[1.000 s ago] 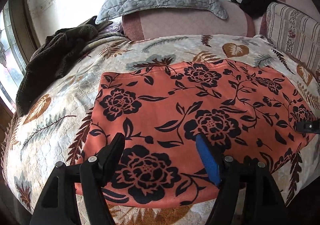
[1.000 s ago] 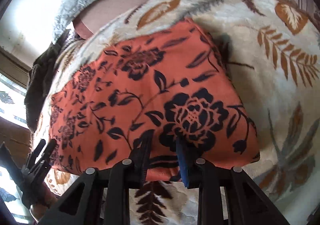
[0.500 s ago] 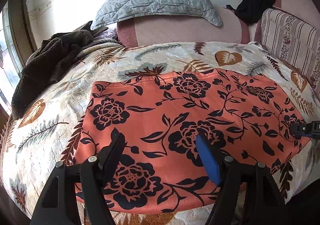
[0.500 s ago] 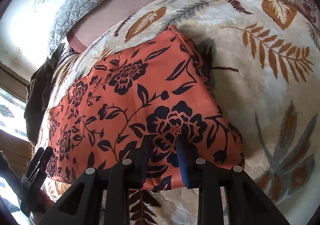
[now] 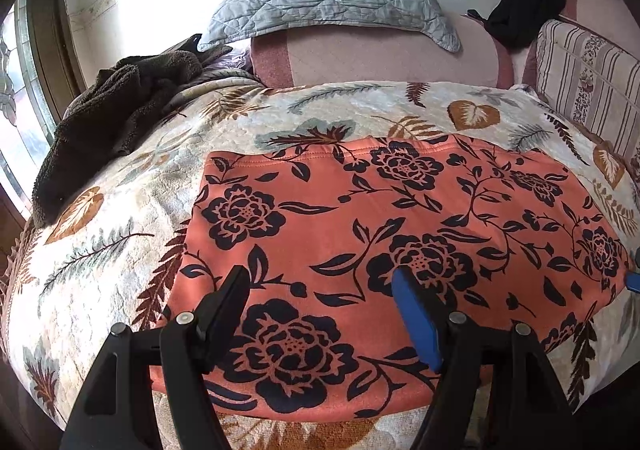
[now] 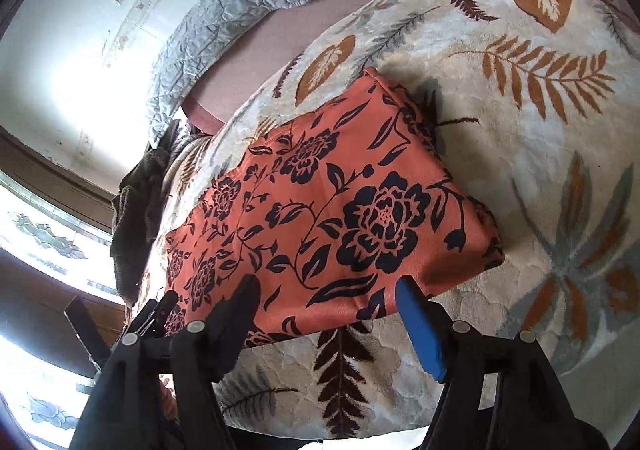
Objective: Fold small clothes
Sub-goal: 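Smooth the folded blouse with both open grippers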
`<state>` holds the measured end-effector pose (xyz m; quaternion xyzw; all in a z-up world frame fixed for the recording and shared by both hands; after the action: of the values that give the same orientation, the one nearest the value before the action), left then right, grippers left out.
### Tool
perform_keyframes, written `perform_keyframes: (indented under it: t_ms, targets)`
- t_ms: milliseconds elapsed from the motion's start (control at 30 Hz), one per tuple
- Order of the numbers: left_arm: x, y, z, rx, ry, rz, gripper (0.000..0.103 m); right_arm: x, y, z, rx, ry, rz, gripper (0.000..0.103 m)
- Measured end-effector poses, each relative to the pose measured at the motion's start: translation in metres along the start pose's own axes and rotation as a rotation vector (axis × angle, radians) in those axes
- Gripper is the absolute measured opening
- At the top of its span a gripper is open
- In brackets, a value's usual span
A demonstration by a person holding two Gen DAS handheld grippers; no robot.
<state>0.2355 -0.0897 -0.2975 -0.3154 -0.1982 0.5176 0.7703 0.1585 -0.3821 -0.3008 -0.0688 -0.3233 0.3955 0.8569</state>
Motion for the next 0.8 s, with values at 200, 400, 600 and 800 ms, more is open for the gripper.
perform_keyframes:
  t_ms: [200, 400, 600, 800]
  targets:
    - [0.013, 0.001, 0.010, -0.028, -0.023, 0.021, 0.074, 0.005, 0.005, 0.014, -0.042, -0.001, 0.022, 0.073]
    - [0.020, 0.003, 0.014, -0.038, -0.032, 0.031, 0.074, 0.015, -0.004, 0.011, -0.072, 0.028, 0.026, 0.071]
    - [0.027, 0.004, 0.016, -0.041, -0.041, 0.043, 0.074, 0.023, -0.010, -0.015, -0.056, 0.050, 0.015, 0.071]
    - [0.029, 0.004, 0.013, -0.037, -0.045, 0.041, 0.074, 0.017, 0.000, -0.047, 0.007, 0.102, 0.021, 0.071]
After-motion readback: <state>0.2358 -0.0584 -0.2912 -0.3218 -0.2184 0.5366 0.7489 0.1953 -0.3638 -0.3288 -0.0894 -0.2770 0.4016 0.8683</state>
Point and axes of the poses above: each gripper's, at about its wrist camera, not at the fingertips, and z roughly against the way its jaws point, x to its left, y to its underside, the point moved 4 cm from there along -z, roughly the way its jaws point, and after that the axes turned 7 degrees about y, right-handed, at the moved point
